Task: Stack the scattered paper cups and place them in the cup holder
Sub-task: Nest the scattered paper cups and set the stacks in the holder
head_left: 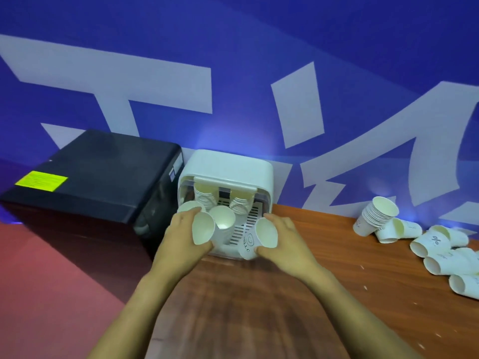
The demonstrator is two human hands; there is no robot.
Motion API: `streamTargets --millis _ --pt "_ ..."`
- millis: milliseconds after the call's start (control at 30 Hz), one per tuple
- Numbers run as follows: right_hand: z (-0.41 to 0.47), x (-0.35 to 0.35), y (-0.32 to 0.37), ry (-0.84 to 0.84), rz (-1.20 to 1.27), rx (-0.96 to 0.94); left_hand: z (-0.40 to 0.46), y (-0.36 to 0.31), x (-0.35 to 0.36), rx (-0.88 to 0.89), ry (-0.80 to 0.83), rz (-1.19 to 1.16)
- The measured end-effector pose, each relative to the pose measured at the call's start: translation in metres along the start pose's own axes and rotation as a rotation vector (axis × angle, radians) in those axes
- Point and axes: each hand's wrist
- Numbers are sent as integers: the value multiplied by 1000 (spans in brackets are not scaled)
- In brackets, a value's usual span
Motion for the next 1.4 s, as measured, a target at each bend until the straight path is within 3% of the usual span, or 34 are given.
streamTargets --millis 167,367,533,833,1100,1233,1400 --pt "36 25 37 -121 -29 -81 37 16 -30 23 -119 45" --pt "63 50 50 -244 -292 -170 64 31 -22 52 -95 86" --pt "79 68 43 -213 -343 -136 72 47 -9 26 -32 187" --pt "83 88 21 71 -308 100 92 69 17 -69 208 339" --pt "81 80 14 111 -204 94 90 68 17 -60 220 371" --pt "62 70 1 75 -65 80 65 52 12 -2 139 314" --pt "22 51 -20 116 -113 175 29 21 23 77 154 250"
Point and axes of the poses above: each hand's wrist, its own z-axis towards the middle knuckle, its own x-axis out of the palm, y = z × x, and after that the axes turned 3 degrees about y, right-handed
